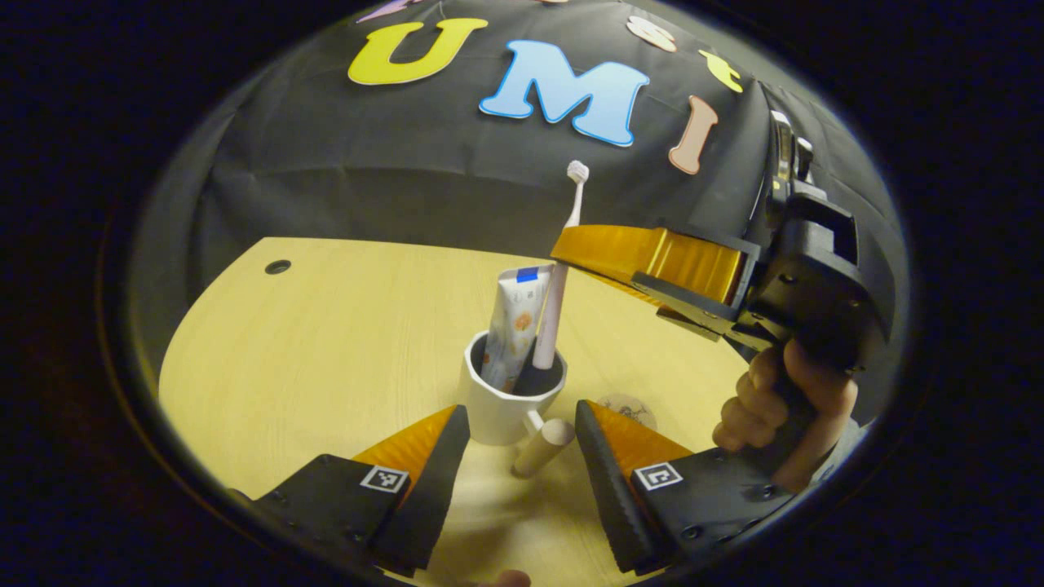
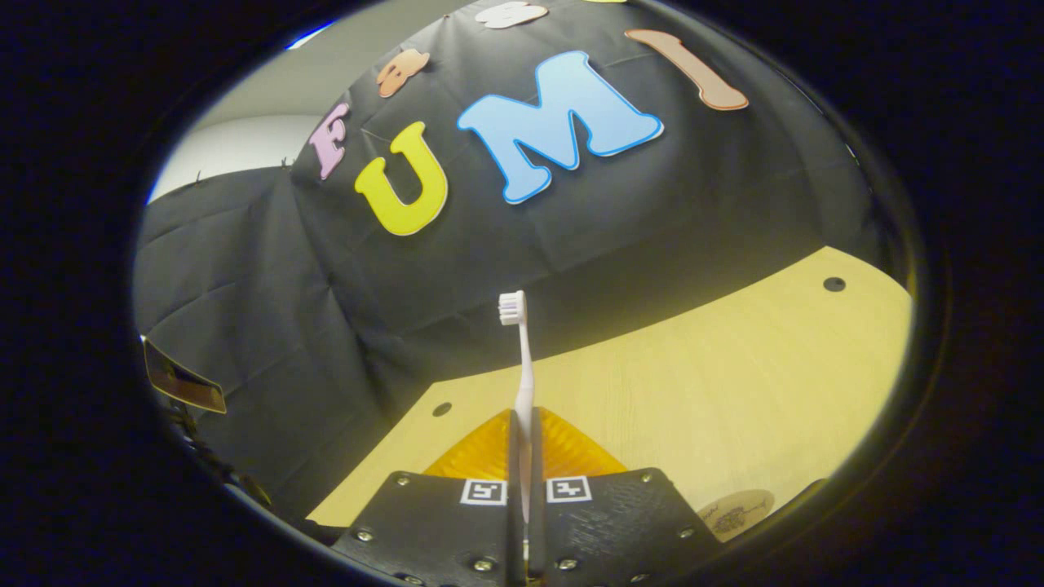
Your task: Put the toothbrush and toothpaste on the desktop into the cup, then pick up the cup and place it on the coaster on the desktop.
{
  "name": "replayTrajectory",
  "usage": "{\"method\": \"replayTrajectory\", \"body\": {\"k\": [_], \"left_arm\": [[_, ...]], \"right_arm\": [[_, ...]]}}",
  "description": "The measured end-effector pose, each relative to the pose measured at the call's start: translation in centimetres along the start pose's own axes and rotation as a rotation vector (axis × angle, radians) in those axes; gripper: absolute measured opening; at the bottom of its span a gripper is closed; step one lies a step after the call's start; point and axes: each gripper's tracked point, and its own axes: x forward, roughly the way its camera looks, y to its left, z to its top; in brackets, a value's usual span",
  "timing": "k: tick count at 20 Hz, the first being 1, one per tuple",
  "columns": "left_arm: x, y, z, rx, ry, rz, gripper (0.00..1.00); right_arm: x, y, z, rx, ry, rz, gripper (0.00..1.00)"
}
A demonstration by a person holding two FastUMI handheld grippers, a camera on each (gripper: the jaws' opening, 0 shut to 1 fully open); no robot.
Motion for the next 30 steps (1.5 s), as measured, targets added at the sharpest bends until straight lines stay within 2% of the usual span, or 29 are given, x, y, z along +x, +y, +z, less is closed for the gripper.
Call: {"method": "replayTrajectory", "body": {"k": [2, 3, 6, 7, 8, 11, 12, 14, 15, 18, 19, 20, 21, 25, 26, 27, 28, 30], "left_arm": [[0.0, -0.1, 0.2, 0.001, -0.002, -0.011, 0.87], [0.2, 0.0, 0.1, 0.002, 0.001, -0.017, 0.86], [0.5, -0.2, -0.3, -0.016, 0.025, -0.024, 0.86], [0.4, -0.4, -0.4, -0.026, 0.031, -0.026, 0.87], [0.3, -0.3, -0.6, -0.032, 0.035, -0.026, 0.86], [0.5, -0.2, -0.8, -0.031, 0.042, -0.028, 0.84], [0.7, -0.2, -0.8, -0.027, 0.044, -0.029, 0.86], [0.9, -0.2, -0.9, -0.023, 0.047, -0.026, 0.87], [1.0, -0.3, -1.0, -0.022, 0.048, -0.026, 0.86], [1.3, -0.8, -0.9, -0.015, 0.051, -0.023, 0.86], [0.9, -1.0, -0.9, -0.01, 0.053, -0.021, 0.86], [0.7, -1.2, -0.8, -0.007, 0.059, -0.017, 0.86], [0.9, -1.4, -0.9, -0.007, 0.071, -0.012, 0.85], [1.9, -2.0, -1.9, -0.048, 0.136, 0.024, 0.86], [2.1, -2.1, -1.9, -0.065, 0.148, 0.036, 0.87], [2.2, -2.2, -1.9, -0.084, 0.155, 0.05, 0.94], [2.5, -2.2, -1.9, -0.103, 0.165, 0.063, 0.87], [2.9, -1.9, -1.9, -0.127, 0.187, 0.093, 0.87]], "right_arm": [[0.0, -0.3, 0.4, -0.001, -0.023, -0.022, 0.0], [-0.3, -0.5, 0.4, -0.009, -0.024, -0.033, 0.04], [-0.7, -0.6, -0.7, -0.001, 0.024, -0.025, 0.05], [-0.6, -0.5, -1.1, 0.0, 0.041, -0.019, 0.12], [-0.6, -0.4, -1.4, -0.005, 0.051, -0.018, 0.06], [-1.2, 0.1, -1.5, -0.018, 0.058, -0.005, 0.27], [-1.3, 0.2, -1.4, -0.021, 0.061, -0.002, 0.39], [-1.7, 0.2, -1.3, -0.028, 0.068, -0.004, 0.5], [-1.9, -0.1, -1.3, -0.032, 0.073, -0.012, 0.64], [-2.7, -0.8, 0.0, -0.046, 0.058, -0.04, 0.88], [-2.9, -1.2, 0.4, -0.053, 0.054, -0.056, 0.8], [-3.4, -1.5, 1.0, -0.061, 0.051, -0.069, 0.88], [-4.1, -1.9, 1.6, -0.073, 0.051, -0.087, 0.89], [-7.1, -3.7, 4.4, -0.167, 0.047, -0.152, 0.88], [-7.9, -4.0, 5.4, -0.196, 0.036, -0.159, 0.8], [-8.6, -4.4, 6.1, -0.221, 0.027, -0.168, 0.8], [-9.4, -4.9, 6.9, -0.24, 0.018, -0.18, 0.89], [-10.7, -5.7, 8.0, -0.261, 0.001, -0.197, 0.89]]}}
